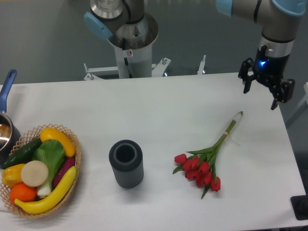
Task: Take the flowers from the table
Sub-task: 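Move the open gripper down toward the tulip bouquet's stems, then lower the gripper around the green stems and close it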
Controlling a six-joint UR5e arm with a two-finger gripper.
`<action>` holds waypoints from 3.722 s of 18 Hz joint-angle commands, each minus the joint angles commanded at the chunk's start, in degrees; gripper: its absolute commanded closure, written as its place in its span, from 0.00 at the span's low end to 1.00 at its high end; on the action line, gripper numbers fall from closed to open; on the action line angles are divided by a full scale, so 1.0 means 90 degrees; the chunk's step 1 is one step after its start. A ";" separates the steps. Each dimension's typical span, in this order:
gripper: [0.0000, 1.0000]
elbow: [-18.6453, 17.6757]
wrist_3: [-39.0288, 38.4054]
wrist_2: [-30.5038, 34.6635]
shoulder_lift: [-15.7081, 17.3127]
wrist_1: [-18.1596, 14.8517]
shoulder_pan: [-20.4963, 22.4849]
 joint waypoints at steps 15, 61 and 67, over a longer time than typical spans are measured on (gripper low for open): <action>0.00 -0.0342 -0.0546 -0.0010 -0.0010 0.0274 -0.0059; 0.01 -0.0762 -0.2197 -0.0146 -0.1894 0.1308 -0.0849; 0.10 -0.0771 -0.2197 -0.0137 -0.1934 0.1338 -0.0889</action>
